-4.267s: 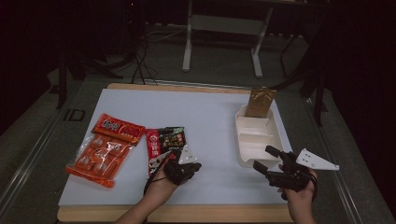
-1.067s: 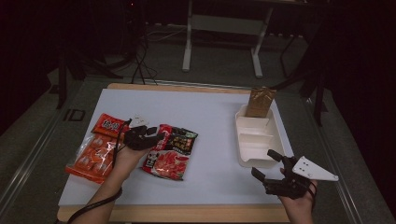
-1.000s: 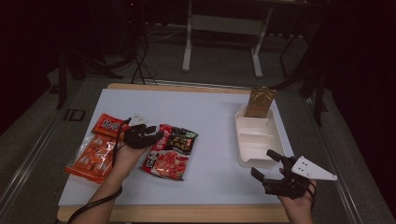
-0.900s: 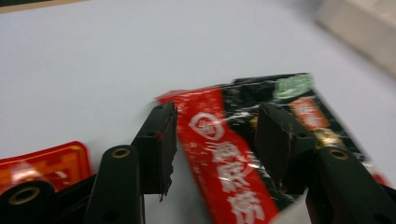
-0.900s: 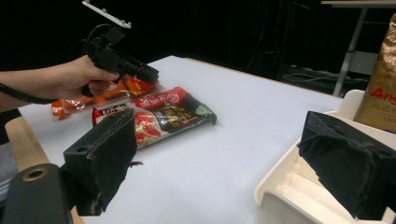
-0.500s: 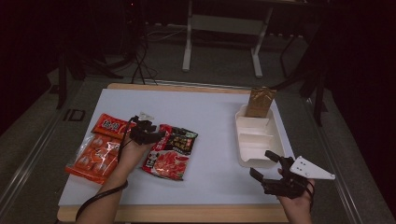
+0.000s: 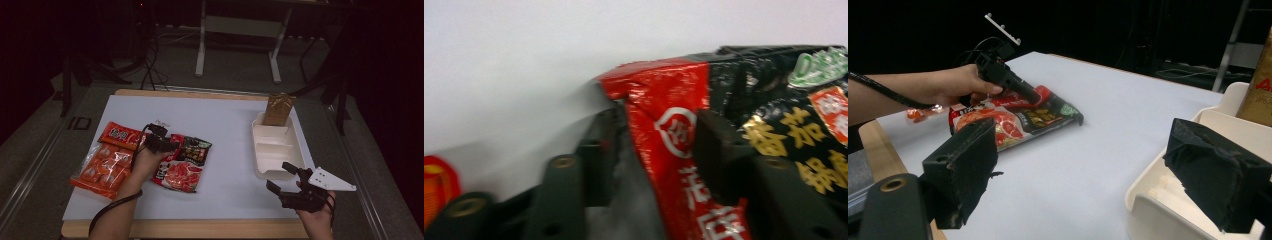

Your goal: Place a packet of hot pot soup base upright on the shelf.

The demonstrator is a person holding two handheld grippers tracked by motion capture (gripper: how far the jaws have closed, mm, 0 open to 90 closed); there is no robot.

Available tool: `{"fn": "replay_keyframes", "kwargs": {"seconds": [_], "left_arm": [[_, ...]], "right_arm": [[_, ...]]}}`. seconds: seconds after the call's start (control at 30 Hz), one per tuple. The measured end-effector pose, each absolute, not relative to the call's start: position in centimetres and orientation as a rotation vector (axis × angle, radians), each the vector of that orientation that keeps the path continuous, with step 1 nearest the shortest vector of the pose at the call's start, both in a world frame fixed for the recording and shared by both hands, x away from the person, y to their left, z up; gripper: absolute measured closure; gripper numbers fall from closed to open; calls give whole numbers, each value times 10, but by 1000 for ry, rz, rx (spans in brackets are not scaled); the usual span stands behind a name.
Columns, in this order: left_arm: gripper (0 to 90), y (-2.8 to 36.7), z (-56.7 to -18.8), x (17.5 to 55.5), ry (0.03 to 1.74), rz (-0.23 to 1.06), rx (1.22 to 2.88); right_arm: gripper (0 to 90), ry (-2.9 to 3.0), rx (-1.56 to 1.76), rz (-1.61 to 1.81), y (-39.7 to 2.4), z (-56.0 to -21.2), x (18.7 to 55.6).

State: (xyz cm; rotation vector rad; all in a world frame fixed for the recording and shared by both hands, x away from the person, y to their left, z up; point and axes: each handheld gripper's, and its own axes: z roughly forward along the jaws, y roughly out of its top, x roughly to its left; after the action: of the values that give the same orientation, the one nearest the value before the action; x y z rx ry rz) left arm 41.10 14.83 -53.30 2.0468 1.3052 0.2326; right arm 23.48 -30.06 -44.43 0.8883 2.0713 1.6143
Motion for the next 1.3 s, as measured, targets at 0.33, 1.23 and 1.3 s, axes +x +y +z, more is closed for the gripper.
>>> {"fn": "replay_keyframes", "kwargs": {"seconds": [0.33,1.23,1.3], "left_arm": [[865,131,-526,410,1392,290,2121],[894,132,-480,378,1195,365,1971],[894,130,-476,374,1168,371,1956]], "right_arm": [[135,2078,907,1617,-301,-445,237],[114,2057,912,1637,-304,-441,236],[108,2068,918,1639,-304,-441,236]]}}
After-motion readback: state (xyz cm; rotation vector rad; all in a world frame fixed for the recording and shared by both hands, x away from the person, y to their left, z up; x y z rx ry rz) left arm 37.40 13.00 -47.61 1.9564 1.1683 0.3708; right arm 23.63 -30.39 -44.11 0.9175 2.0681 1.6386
